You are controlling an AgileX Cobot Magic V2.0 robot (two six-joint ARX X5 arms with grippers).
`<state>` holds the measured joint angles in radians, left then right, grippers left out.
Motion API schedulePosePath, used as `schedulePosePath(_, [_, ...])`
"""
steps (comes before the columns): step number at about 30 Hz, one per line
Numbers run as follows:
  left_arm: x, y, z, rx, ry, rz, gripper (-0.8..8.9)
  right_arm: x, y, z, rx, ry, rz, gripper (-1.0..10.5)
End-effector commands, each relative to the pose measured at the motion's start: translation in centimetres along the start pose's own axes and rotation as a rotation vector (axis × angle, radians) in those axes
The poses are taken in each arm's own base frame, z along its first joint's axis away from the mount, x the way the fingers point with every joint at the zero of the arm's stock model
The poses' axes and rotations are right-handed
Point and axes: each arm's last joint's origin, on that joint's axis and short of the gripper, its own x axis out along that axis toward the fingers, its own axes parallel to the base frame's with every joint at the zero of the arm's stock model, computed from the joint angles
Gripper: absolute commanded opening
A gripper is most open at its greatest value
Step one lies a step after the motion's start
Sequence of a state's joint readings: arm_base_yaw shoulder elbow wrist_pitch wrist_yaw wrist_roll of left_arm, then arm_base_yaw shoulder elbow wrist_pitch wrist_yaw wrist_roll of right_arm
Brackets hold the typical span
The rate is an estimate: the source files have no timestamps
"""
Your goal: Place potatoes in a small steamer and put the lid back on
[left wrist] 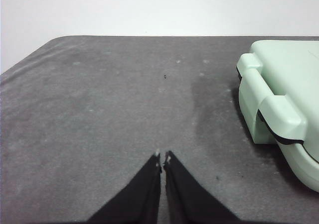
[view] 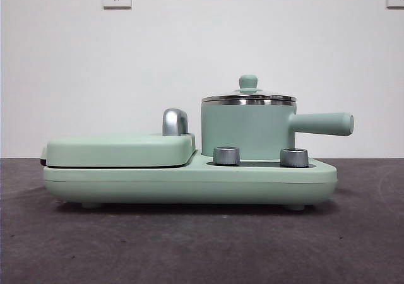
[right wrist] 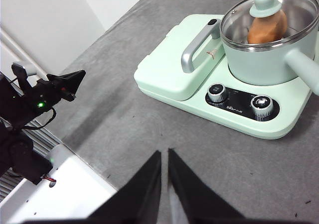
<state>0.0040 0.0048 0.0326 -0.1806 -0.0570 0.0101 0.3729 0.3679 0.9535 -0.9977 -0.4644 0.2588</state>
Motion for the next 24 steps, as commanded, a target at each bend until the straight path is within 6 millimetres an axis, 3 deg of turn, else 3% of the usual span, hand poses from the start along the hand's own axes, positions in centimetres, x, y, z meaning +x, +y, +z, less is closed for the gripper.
schedulePosePath(1, [0.19, 0.01, -0.70, 0.016, 0.024, 0.006, 0.19, -0.13, 0.15, 0.24, -0.011, -0.013, 0.007, 0.2])
schedulePosePath(24, [0.19, 0.01, -0.70, 0.016, 0.024, 0.006, 0.19, -0.18, 0.14, 0.25, -0.019, -0.022, 0.000, 0.2])
